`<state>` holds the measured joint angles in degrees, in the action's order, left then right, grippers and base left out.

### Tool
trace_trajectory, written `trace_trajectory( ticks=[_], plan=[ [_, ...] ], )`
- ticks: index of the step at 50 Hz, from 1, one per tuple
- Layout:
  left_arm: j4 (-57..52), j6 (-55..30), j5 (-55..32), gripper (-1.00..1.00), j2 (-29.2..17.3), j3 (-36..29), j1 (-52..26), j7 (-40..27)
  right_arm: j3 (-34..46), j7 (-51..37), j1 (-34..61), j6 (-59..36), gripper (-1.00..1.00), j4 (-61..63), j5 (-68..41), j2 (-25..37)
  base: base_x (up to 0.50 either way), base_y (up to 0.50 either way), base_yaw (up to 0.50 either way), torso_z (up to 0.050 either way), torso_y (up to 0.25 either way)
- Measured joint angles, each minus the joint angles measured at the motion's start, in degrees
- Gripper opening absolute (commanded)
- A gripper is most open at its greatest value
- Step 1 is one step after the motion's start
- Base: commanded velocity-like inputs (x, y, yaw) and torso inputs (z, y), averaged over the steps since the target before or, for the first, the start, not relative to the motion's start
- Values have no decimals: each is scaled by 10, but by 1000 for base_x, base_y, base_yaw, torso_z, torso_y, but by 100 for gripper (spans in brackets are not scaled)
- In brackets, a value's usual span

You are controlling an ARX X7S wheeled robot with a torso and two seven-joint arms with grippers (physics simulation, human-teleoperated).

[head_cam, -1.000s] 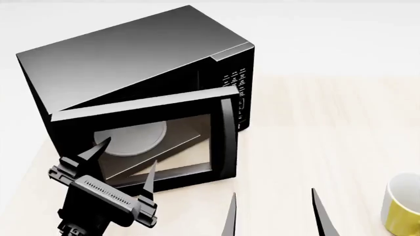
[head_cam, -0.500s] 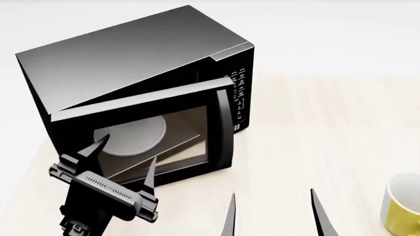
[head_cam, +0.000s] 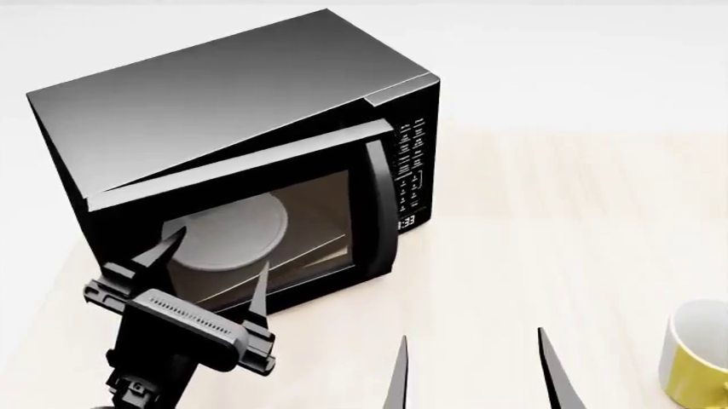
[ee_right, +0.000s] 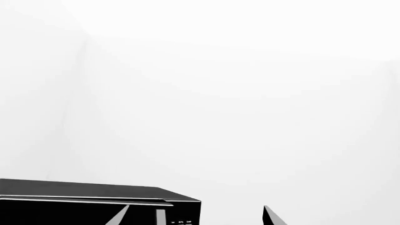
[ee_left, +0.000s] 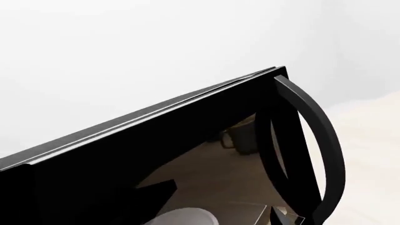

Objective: Close the microwave.

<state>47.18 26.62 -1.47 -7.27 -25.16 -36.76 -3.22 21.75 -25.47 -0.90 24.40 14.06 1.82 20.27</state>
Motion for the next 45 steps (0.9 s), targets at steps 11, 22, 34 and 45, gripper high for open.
trace_trajectory(
  ticks=[11,22,34,45],
  plan=[
    [8,3,-3,100,3,-1,-6,-9,2,-2,0,1,100,0,0,2,0,0,0,0,2],
    [18,6,-4,100,5,-3,-12,-16,4,-3,0,0,100,0,0,3,0,0,0,1,2],
    [31,11,-5,100,5,-7,-19,-26,5,-5,1,0,100,0,0,4,0,0,0,1,3],
    [40,18,-5,100,5,-10,-23,-35,8,-6,1,1,100,-2,0,5,0,0,0,0,1]
  ],
)
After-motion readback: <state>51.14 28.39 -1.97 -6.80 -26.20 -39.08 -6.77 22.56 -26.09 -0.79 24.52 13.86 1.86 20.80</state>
